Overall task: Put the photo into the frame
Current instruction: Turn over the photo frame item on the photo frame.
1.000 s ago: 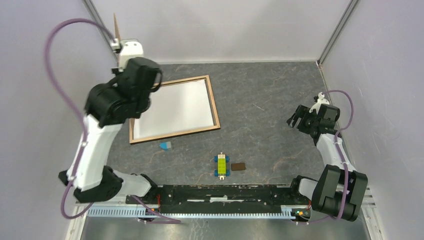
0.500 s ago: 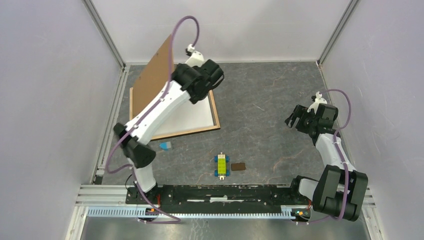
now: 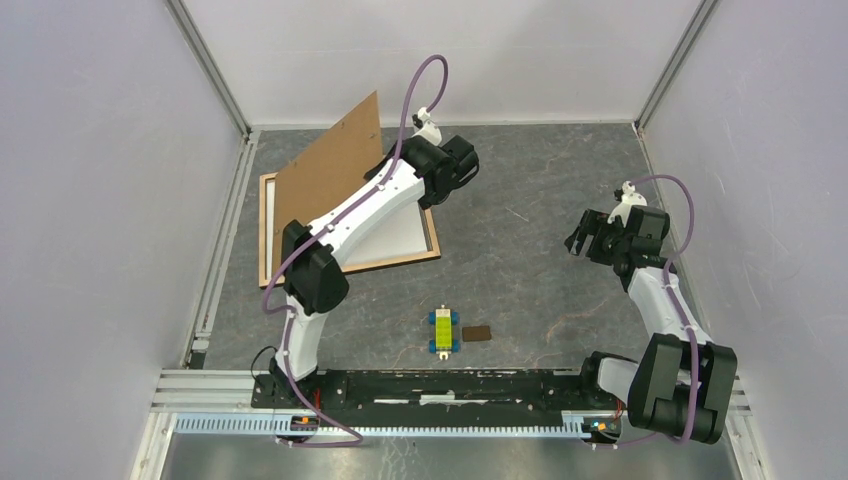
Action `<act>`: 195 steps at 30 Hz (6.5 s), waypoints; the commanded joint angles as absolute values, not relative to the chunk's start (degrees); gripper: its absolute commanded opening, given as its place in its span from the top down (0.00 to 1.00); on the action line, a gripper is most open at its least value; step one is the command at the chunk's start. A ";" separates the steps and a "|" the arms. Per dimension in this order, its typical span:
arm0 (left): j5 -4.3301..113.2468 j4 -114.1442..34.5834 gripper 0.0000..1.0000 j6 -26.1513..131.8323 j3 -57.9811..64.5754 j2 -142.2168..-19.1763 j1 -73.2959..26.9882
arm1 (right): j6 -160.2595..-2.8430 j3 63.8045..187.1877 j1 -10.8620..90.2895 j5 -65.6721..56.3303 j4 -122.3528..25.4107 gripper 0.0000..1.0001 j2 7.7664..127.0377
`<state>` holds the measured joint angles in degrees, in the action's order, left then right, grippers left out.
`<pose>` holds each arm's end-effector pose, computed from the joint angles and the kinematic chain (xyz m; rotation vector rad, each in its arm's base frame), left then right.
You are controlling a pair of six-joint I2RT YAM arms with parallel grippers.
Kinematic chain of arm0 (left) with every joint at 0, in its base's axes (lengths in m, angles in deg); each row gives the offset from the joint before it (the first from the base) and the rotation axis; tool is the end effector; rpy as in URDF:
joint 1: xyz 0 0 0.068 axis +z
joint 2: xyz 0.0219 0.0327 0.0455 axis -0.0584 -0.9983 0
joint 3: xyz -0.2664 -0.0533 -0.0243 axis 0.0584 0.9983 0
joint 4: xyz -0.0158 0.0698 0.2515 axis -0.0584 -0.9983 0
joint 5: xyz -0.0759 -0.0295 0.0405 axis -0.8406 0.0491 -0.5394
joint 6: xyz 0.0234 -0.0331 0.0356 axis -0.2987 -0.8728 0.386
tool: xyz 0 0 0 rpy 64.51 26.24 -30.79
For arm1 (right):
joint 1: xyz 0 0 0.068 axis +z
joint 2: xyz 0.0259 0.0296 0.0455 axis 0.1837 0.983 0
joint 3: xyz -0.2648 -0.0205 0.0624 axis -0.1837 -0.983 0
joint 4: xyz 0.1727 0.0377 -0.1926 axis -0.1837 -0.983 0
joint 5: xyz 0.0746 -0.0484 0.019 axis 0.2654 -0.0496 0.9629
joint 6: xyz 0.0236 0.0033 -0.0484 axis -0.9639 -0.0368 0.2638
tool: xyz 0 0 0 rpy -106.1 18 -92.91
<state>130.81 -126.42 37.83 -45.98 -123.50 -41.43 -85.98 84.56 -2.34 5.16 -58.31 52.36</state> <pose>0.3067 -0.2577 0.3335 0.2267 2.1036 1.0659 0.2302 -0.0419 0.2066 0.3234 2.2584 0.3347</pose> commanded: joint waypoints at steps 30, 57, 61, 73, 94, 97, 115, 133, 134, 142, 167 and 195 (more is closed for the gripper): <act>131.05 -136.24 0.98 26.17 -48.20 -130.01 -41.31 | -85.72 84.24 -0.67 6.01 -54.45 0.15 52.98; 125.01 -136.33 0.98 26.28 -43.66 -122.96 -41.49 | -85.72 84.20 2.28 4.26 -54.40 0.14 54.57; 124.59 -136.30 0.98 24.88 -40.56 -121.32 -40.05 | -85.69 84.40 2.50 4.06 -54.50 0.14 54.44; 123.72 -136.19 0.98 24.15 -40.08 -124.46 -36.79 | -85.26 84.35 3.22 3.01 -55.17 0.14 54.17; 118.65 -130.91 0.57 26.68 -41.05 -131.76 -36.12 | -85.13 83.40 3.67 2.53 -54.56 0.14 54.93; 117.51 -129.08 0.43 27.67 -39.71 -131.50 -36.21 | -85.06 83.35 3.66 2.52 -54.58 0.14 54.79; 107.62 -118.00 0.00 34.09 -35.09 -127.50 -37.25 | -84.84 83.13 3.73 1.68 -54.71 0.14 54.79; 81.59 -99.16 0.00 39.27 -20.94 -108.03 -34.65 | -84.27 83.30 4.49 -0.05 -55.15 0.14 54.77; 77.54 -96.63 0.00 39.26 -17.96 -106.01 -33.55 | -84.24 83.50 4.78 -0.04 -55.32 0.14 54.87; 48.12 -68.33 0.03 34.35 -2.82 -105.14 -23.13 | -83.70 84.06 6.66 -1.19 -56.69 0.14 55.14; 55.67 -70.56 0.02 34.93 -28.01 -129.42 -18.31 | -83.28 84.32 7.86 -1.95 -56.84 0.15 56.90; 63.49 -75.42 0.00 31.19 -26.84 -129.88 -17.57 | -83.12 84.10 8.30 -2.31 -56.92 0.15 56.99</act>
<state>66.60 -79.12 31.36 -29.35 -133.65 -17.67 -83.86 83.36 7.97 -1.07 -58.09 56.95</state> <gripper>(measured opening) 0.994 0.846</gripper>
